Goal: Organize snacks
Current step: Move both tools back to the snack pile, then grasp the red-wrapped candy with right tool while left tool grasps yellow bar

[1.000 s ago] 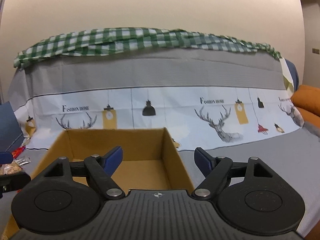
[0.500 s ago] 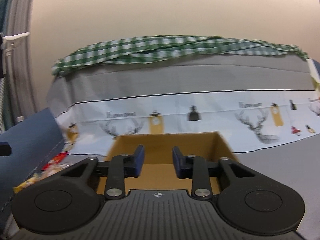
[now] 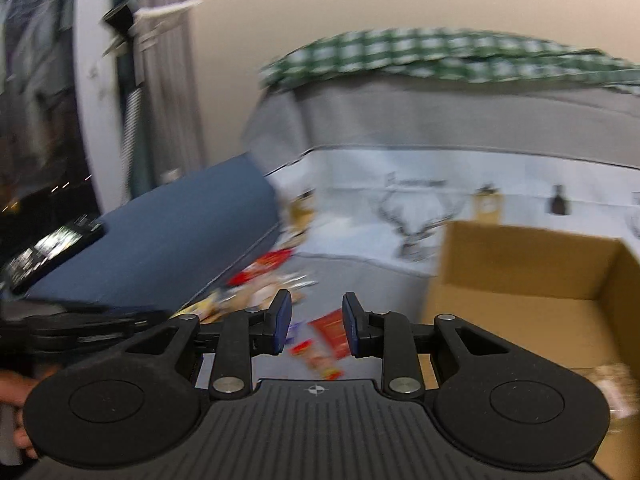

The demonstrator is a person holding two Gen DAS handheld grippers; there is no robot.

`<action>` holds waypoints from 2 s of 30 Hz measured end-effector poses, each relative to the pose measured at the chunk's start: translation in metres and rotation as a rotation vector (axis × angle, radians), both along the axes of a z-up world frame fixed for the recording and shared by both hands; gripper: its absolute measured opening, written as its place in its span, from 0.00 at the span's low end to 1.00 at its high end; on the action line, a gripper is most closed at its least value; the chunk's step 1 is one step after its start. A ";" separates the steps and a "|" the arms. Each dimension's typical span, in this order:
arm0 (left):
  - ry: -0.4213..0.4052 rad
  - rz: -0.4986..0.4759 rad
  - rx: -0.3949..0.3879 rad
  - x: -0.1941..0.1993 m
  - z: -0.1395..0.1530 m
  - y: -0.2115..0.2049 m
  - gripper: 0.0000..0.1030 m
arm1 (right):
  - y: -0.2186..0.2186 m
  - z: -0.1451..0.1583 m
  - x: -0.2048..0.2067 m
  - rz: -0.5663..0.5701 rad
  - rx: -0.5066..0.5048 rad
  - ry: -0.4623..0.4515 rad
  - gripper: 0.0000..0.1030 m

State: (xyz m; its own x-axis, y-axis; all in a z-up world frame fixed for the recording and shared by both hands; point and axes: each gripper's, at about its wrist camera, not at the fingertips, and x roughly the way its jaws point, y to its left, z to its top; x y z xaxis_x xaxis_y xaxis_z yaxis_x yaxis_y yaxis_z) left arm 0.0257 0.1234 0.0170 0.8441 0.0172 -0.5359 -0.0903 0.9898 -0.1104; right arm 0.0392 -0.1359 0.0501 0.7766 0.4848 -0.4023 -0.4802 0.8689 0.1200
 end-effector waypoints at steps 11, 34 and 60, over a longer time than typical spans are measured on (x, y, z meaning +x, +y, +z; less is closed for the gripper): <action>-0.043 0.174 0.147 -0.002 -0.007 -0.009 0.15 | 0.067 -0.045 0.030 -0.034 -0.085 0.064 0.32; 0.135 0.229 0.440 0.050 -0.038 -0.032 0.24 | 0.085 -0.114 0.104 -0.033 -0.191 0.290 0.21; 0.184 0.023 0.099 0.010 -0.017 -0.020 0.10 | 0.044 -0.061 -0.011 0.041 -0.166 0.331 0.19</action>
State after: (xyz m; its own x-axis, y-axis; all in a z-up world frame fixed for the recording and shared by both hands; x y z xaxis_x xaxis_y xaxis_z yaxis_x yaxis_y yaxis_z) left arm 0.0353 0.1031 -0.0004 0.7307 0.0958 -0.6760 -0.1226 0.9924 0.0080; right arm 0.0281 -0.0919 -0.0110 0.5724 0.4199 -0.7043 -0.4736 0.8705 0.1340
